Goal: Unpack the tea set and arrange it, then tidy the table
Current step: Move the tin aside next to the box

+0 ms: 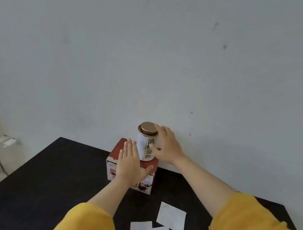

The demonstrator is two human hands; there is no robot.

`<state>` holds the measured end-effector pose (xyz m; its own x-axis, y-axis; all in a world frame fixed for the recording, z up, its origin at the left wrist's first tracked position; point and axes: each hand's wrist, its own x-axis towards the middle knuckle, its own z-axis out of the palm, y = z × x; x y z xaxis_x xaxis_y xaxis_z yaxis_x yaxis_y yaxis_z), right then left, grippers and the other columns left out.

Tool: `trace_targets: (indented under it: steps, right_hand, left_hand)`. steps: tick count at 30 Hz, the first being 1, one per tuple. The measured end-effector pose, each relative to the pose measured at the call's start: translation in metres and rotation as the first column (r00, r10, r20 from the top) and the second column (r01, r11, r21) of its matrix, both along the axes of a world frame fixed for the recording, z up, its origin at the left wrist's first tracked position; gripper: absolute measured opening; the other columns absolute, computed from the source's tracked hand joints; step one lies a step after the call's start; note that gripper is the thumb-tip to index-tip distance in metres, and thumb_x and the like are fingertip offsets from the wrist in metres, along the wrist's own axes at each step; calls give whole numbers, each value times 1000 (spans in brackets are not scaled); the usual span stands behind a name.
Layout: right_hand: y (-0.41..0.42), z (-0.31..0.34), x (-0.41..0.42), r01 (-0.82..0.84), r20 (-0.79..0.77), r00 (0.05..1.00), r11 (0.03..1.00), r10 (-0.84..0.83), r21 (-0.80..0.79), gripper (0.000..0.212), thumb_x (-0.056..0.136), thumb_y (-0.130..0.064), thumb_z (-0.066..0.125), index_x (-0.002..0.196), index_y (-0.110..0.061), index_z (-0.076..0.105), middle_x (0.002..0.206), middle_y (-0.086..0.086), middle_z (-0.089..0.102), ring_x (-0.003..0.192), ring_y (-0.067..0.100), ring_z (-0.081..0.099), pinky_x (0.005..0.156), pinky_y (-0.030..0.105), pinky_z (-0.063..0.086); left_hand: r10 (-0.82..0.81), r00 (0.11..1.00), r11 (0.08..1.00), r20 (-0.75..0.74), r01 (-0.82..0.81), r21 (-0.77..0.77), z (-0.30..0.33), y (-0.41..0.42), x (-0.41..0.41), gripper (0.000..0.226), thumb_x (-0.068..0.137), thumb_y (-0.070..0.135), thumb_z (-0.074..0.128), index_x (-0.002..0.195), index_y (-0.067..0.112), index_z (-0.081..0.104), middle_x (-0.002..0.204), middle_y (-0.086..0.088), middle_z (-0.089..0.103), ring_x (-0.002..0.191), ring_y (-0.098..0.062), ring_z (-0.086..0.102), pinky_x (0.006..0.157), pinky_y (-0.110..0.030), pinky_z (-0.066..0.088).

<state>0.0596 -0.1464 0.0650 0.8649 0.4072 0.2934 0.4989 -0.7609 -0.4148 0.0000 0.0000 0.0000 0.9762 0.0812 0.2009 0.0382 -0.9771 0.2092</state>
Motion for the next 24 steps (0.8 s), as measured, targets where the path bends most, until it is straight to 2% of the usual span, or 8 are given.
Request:
trace_targets:
  steps: [3,7,11,16,20,24]
  right_hand:
    - [10,-13,14,70,-85,994,996,-65,51,82,84,-40,61,151,-28,16,146,6,29,136,22,30,105,40,39]
    - [16,-31,31,102,-155,985,973,-70,209,79,79,-36,70,145,-32,27,140,3,34,132,18,37,104,31,37]
    - [23,-42,40,132,-177,982,918,-69,375,73,71,-34,81,130,-29,38,132,-1,44,117,8,45,97,24,38]
    - [31,-47,42,144,-139,986,892,-92,429,71,69,-31,83,125,-25,40,128,-1,47,109,6,48,90,20,40]
    - [24,-47,34,133,-77,991,893,-110,429,71,67,-30,84,124,-22,43,122,0,49,105,4,48,82,7,36]
    - [-7,-41,14,148,4,986,878,-168,455,71,66,-26,84,124,-19,44,119,-3,48,103,1,46,81,1,35]
  left_hand:
    - [56,988,998,-144,-58,-12,-18,-5,9,122,73,85,31,146,-1,-13,155,-21,-18,145,-33,-14,117,-44,3]
    - [86,977,990,-194,-105,-91,-41,-14,22,132,65,89,35,145,-4,-14,154,-23,-18,144,-34,-16,117,-44,0]
    - [96,974,983,-206,-126,-137,-59,-23,26,130,66,90,30,146,-4,-11,156,-22,-11,144,-34,-14,117,-44,0]
    - [112,978,983,-177,-136,-127,-71,-25,27,124,70,87,29,147,-3,-8,157,-21,-8,145,-34,-13,116,-44,-2]
    - [100,981,988,-165,-118,-101,-76,-23,27,123,70,88,24,147,-3,-5,157,-22,-7,145,-34,-11,116,-45,1]
    - [100,980,991,-175,-114,-71,-74,-23,26,122,71,88,20,147,-3,-7,156,-23,-10,145,-35,-11,117,-45,2]
